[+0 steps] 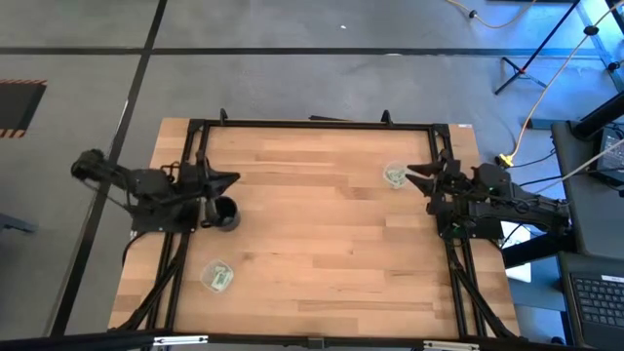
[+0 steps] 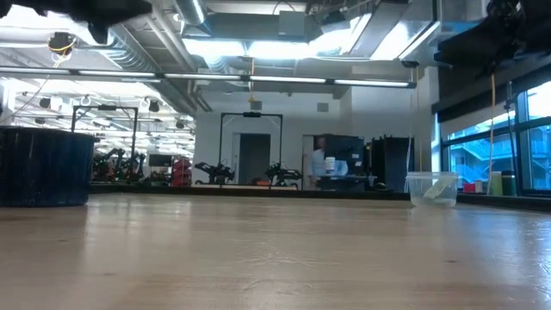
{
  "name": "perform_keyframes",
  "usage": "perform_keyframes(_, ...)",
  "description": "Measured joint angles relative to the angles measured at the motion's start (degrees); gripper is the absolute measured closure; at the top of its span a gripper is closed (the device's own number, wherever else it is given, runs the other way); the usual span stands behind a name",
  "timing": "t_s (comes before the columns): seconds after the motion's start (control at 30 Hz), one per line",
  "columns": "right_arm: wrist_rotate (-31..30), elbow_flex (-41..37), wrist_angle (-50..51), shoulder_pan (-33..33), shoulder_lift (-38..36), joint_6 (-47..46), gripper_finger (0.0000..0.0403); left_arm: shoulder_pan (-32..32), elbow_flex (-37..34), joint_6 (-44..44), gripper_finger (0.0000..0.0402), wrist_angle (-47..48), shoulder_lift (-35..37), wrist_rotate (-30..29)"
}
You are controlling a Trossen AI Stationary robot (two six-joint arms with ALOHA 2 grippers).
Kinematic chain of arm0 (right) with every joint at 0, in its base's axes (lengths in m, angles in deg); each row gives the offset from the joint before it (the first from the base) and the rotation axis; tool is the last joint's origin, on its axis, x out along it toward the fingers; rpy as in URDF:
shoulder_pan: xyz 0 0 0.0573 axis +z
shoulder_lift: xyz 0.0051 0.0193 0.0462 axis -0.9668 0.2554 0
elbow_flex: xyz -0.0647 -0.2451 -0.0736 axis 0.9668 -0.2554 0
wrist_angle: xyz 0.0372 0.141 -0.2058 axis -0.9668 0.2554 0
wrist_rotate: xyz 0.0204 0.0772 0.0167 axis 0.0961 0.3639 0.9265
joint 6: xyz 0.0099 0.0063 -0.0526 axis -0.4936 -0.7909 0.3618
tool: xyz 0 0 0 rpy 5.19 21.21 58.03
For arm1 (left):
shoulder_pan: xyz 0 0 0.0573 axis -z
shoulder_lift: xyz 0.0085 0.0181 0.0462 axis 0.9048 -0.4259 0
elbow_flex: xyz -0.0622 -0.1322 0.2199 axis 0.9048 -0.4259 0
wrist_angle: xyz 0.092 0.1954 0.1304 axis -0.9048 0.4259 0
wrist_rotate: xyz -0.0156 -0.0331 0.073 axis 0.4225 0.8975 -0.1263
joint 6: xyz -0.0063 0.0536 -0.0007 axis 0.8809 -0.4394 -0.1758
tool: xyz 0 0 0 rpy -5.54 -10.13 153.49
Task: Pick and place items into bin
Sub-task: Return to Home Position
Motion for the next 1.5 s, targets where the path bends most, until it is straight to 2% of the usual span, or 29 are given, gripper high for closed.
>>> perform_keyframes(0.1, -0.02, 0.0, 0.47, 0.0, 0.01, -0.01, 0.0265, -6.37, 1.33, 1.18, 0.0386, 5.81, 1.55, 3.58)
perform_keyframes(0.17, -0.31, 0.0, 0.54, 0.0, 0.01, 0.07, 0.0265, -10.09, 2.21, 1.59, 0.0386, 8.17, 3.26, 3.84)
perform_keyframes(0.3, -5.83, 0.0, 1.68, -0.04, -0.68, -1.21, 0.0265, -14.89, 3.56, 1.55, 0.0386, 11.28, 8.6, 8.85)
perform_keyframes(0.4, -6.42, 0.0, 2.58, -0.04, -2.13, -2.77, 0.0265, -15.77, 3.7, 3.57, 0.0386, 16.16, 14.13, 11.92)
perform_keyframes(0.5, -6.43, 0.0, 2.7, -0.02, -3.48, -3.32, 0.0265, -15.64, 3.68, 7.02, 0.0386, 22.74, 17.91, 12.21)
perform_keyframes(0.63, -4.61, -0.03, 2.99, -0.02, -3.49, -2.73, 0.0265, -15.64, 2.85, 6.96, 0.0386, 24.74, 18.84, 13.91)
perform_keyframes(0.77, -2.94, -3.83, -0.04, 0.01, -3.58, -2.93, 0.0265, -15.6, -0.49, 5.14, 0.0386, 20.18, 18.49, 16.4)
perform_keyframes(1.03, -2.13, -15.2, -16.08, 0.0, -3.58, -2.96, 0.0265, -15.6, -9.91, 6.01, 0.0386, 11.63, 18.86, 18.46)
perform_keyframes(1.5, -1.17, -17.25, -17.43, 0.0, -3.58, -7.28, 0.0265, -15.6, -20.43, 8.06, 0.0386, -0.26, 18.88, 20.31)
